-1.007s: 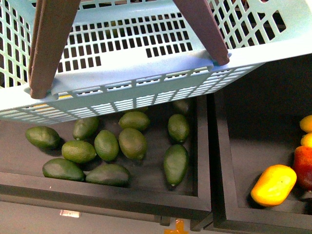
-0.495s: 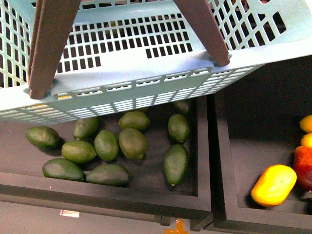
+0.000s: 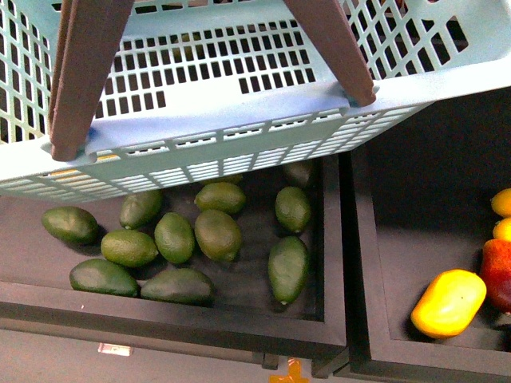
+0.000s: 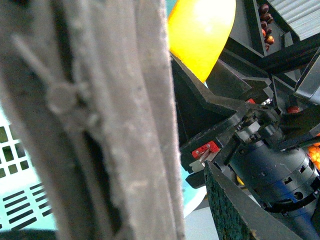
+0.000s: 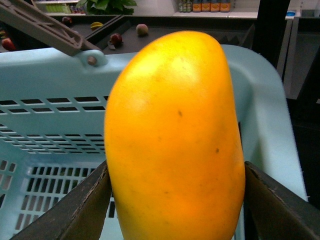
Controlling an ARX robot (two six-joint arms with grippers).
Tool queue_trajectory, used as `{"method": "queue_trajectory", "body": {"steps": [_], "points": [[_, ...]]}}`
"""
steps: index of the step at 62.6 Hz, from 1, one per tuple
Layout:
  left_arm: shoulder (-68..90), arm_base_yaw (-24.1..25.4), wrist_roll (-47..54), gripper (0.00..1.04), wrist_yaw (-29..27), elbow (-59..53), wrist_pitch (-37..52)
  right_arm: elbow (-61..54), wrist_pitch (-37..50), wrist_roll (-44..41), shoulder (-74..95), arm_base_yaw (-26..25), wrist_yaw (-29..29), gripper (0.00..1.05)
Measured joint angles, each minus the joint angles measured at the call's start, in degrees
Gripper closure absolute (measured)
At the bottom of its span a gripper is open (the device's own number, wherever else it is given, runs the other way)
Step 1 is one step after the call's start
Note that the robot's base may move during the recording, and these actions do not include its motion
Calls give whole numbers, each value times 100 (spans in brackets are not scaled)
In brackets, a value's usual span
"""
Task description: Pick lemon and mango into basket
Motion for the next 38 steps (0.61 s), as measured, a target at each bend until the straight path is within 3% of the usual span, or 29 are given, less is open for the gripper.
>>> {"method": "queue_trajectory", "body": {"steps": [5, 14, 17, 20, 38], "points": [[0, 0, -2, 76, 17, 2, 0, -225, -61, 105, -328, -9, 308, 7], [17, 2, -42, 76, 4, -11, -4, -704, -216, 214, -1200, -133, 870, 9], [15, 2, -37, 76, 0, -11, -4, -890, 195, -17, -1384, -149, 1523, 17], [15, -11, -9, 76, -20, -11, -4, -1198, 522, -184, -1556, -208, 1805, 24], [15, 15, 15, 77, -11, -11, -4, -3254, 1193, -525, -2728, -977, 1270, 74]]}}
